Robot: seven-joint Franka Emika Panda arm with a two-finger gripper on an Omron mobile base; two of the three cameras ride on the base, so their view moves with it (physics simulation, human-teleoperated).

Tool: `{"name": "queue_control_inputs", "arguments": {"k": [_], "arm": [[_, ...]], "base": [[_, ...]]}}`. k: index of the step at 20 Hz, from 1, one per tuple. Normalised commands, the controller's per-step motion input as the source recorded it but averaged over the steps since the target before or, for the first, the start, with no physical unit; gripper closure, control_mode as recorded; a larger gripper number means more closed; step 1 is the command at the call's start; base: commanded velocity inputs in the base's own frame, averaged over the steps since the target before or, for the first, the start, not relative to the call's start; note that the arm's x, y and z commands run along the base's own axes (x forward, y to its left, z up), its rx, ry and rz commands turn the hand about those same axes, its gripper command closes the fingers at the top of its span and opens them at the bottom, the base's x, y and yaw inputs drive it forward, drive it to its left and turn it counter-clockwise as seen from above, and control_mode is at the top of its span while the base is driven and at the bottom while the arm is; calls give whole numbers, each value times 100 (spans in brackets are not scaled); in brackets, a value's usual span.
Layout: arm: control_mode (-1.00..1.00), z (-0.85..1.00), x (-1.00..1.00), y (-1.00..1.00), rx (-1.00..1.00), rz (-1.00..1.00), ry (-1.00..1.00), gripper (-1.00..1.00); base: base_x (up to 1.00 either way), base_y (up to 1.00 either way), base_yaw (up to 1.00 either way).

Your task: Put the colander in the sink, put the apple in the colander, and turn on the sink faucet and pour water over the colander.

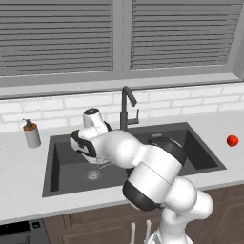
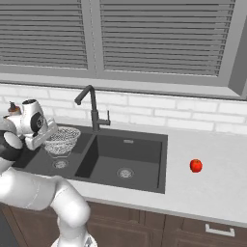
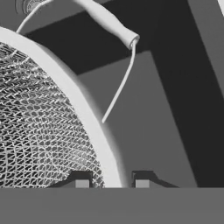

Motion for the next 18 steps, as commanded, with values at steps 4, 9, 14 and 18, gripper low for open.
{"name": "queue_control_inputs", "arguments": {"k": [4,9,14,18], "arm": [[-100,-32,15,25,-5,-21,2,100],[-100,-34,12,27,-8,-20,0,100],[-100,-31,16,29,-6,-22,1,100],[-100,-9,-10,24,-4,-27,16,100]], "base": [[0,0,0],[0,0,0],[0,0,0],[0,0,0]]}}
